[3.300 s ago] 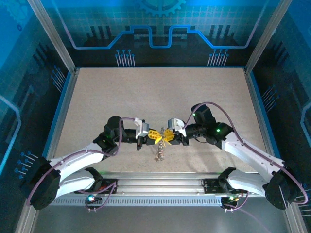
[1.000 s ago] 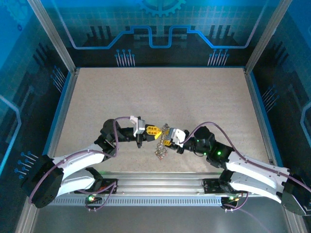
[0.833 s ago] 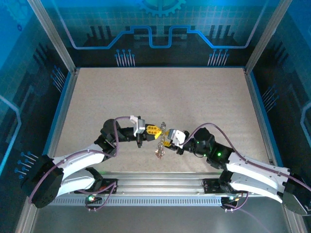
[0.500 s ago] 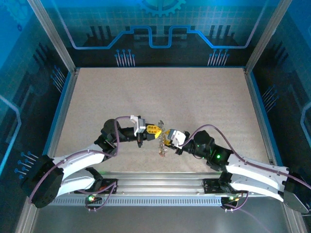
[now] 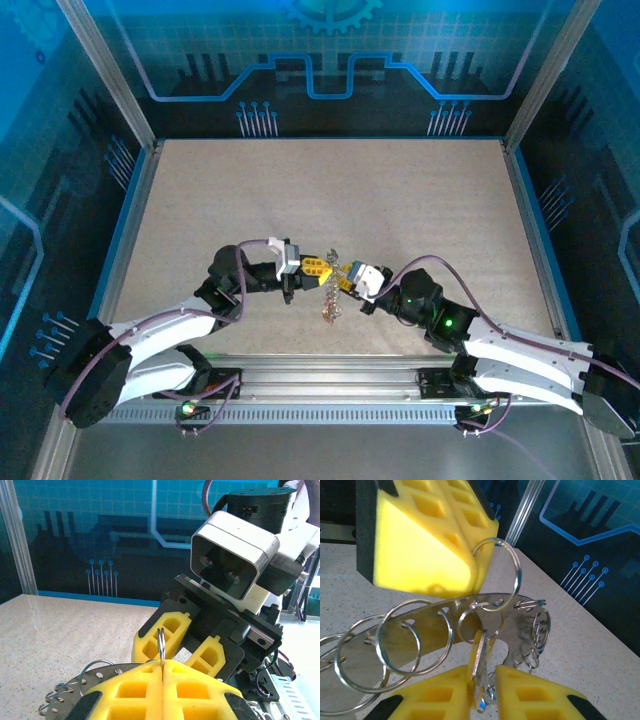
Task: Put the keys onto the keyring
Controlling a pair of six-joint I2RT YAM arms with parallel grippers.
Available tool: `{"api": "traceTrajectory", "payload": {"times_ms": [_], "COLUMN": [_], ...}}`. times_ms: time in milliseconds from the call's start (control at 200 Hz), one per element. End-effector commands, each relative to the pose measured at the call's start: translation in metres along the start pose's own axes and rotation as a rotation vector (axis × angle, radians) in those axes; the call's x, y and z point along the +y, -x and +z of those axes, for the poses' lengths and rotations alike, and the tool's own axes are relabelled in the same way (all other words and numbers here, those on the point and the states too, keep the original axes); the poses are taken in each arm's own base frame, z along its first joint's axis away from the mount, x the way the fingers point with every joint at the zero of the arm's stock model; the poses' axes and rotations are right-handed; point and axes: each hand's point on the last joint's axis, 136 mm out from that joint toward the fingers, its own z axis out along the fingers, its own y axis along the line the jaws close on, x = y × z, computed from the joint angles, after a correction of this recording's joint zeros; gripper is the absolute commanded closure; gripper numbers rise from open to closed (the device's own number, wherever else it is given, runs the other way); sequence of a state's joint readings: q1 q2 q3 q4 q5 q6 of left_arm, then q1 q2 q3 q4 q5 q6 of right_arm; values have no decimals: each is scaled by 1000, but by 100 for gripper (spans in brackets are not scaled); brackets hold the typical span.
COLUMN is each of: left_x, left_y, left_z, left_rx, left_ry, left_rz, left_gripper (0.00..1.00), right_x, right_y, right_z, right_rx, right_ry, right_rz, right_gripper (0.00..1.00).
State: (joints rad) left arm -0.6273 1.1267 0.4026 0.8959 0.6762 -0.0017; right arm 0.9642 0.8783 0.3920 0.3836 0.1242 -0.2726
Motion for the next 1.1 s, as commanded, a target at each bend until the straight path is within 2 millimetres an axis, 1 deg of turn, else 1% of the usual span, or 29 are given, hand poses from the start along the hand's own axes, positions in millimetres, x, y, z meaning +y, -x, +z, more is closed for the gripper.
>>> {"api": "traceTrajectory", "payload": {"times_ms": [0, 100, 280, 425, 515, 600, 630, 645, 800, 850, 960, 1096], "left_x": [0, -1, -1, -1, -4, -6, -7, -7, -7, -8, -10, -14], "left_y": [11, 11, 9, -1, -5, -7, -8, -8, -11, -13, -12, -16], "left_z": [-1, -1, -1, -3, -3, -3, -2, -3, -1, -1, -1, 0], "left_rx": [-40, -38, -27, -17, -22, -18, -14, -15, 8, 20, 16, 46], "left_ry": [0, -2, -6, -6, -23, -41, -43, -42, -47, -59, -72, -100], "left_rz": [33, 31, 30, 29, 19, 9, 6, 10, 23, 21, 25, 39], "left_gripper": [100, 100, 100, 100, 100, 100, 100, 100, 100, 100, 100, 100], "right_x": [0, 0, -2, -6, -10, -10, -11, -10, -9, -7, -14, -20], "right_y": [5, 5, 7, 13, 14, 15, 18, 12, 14, 11, 4, 9], "right_z": [0, 0, -4, -10, -13, -16, -17, -17, -19, -19, -22, -27], "right_rx": [-27, -25, -32, -41, -30, -17, -25, -1, 33, 78, 152, 171], "right_ry": [-13, -11, -22, -29, -37, -22, -21, -13, 21, 43, 31, 46], "right_rz": [2, -3, -17, -19, -21, -33, -37, -38, -82, -119, -187, -242], "right_gripper": [83, 89, 90, 91, 92, 94, 95, 95, 99, 100, 100, 100]}}
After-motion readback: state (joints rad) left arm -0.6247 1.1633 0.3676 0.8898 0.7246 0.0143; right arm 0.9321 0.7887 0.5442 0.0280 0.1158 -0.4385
